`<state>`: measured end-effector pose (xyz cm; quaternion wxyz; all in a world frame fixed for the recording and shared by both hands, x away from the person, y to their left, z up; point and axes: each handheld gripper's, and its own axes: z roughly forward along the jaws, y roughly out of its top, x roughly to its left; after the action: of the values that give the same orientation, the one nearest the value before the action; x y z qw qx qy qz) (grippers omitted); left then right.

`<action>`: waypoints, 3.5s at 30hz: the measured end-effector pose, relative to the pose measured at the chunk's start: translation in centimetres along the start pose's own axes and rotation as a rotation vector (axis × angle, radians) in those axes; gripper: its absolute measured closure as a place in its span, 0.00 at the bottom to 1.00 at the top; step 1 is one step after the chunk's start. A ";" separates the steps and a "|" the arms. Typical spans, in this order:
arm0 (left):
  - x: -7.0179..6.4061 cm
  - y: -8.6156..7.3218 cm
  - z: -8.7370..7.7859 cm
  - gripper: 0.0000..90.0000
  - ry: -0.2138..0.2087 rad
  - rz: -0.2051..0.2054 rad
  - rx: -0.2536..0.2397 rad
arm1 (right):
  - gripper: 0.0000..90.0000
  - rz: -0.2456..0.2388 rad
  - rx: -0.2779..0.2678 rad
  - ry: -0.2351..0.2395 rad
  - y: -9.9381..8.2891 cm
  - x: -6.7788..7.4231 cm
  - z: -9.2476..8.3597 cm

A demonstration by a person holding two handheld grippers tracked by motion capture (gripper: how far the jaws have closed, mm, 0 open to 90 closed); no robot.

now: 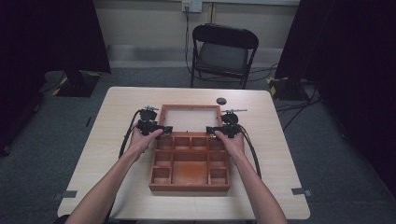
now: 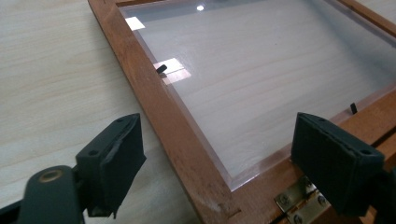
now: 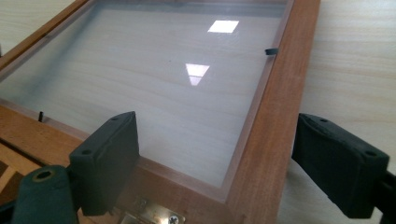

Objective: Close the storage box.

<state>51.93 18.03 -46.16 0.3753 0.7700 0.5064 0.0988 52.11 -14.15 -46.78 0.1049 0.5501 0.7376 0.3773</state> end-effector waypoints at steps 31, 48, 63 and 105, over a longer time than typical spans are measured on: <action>1.3 0.1 2.8 0.00 -0.141 -0.160 0.050 | 0.17 0.065 -0.020 0.101 -0.3 -1.4 0.8; 1.3 0.3 2.3 0.11 -0.209 -0.168 0.045 | 0.19 -0.009 -0.071 0.054 0.0 -0.7 0.3; 0.8 0.9 1.4 0.17 -0.179 -0.098 0.026 | 0.35 -0.055 -0.118 0.023 0.6 -0.5 -1.0; -0.5 0.6 -4.4 0.52 -0.142 0.119 -0.099 | 0.55 -0.083 -0.243 0.152 0.2 -0.5 -6.4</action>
<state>49.73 19.57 -42.56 0.4412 0.7844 0.4263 0.0910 48.83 -17.41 -42.39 0.1298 0.4723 0.7145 0.4996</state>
